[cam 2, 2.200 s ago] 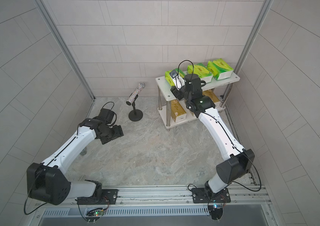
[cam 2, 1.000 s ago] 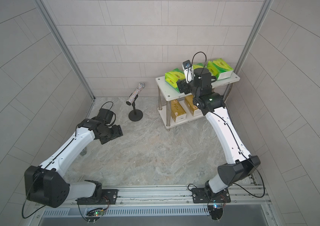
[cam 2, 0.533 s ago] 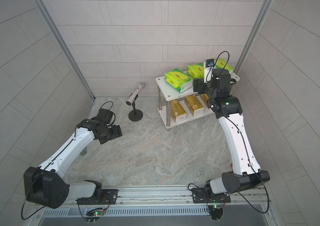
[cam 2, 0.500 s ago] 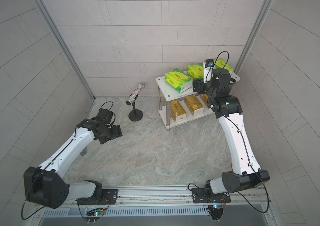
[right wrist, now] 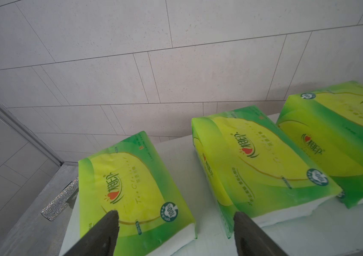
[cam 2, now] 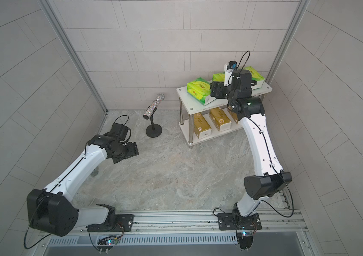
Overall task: Place the tissue boxes on the shelf by color
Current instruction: Adjust the box of tissues on the shelf.
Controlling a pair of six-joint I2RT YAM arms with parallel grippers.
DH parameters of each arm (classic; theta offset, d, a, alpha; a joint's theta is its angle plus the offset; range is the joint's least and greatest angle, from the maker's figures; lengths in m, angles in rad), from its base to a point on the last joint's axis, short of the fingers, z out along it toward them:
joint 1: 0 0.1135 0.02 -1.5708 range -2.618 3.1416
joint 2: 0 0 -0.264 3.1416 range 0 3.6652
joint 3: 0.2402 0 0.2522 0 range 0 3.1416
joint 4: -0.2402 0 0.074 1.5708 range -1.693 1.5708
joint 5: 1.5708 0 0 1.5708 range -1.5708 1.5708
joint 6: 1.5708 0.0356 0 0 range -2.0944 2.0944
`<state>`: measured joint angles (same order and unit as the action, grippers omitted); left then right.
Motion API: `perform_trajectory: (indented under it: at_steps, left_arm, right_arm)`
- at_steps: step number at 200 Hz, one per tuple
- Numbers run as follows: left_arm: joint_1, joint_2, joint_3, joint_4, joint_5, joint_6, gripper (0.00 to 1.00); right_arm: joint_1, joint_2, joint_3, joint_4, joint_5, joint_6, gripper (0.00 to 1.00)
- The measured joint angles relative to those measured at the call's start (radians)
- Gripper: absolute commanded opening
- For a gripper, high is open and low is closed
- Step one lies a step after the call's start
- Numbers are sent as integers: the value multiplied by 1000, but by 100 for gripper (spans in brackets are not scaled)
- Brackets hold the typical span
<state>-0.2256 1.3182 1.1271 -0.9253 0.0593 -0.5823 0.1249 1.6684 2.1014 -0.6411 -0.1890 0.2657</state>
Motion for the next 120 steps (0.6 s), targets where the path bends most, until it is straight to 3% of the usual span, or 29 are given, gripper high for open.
perform_trajectory:
  at_steps: [120]
  left_arm:
    - [0,5,0,1,-1,2,83]
  right_arm:
    - [-2,75,72,-31,-58,125,74]
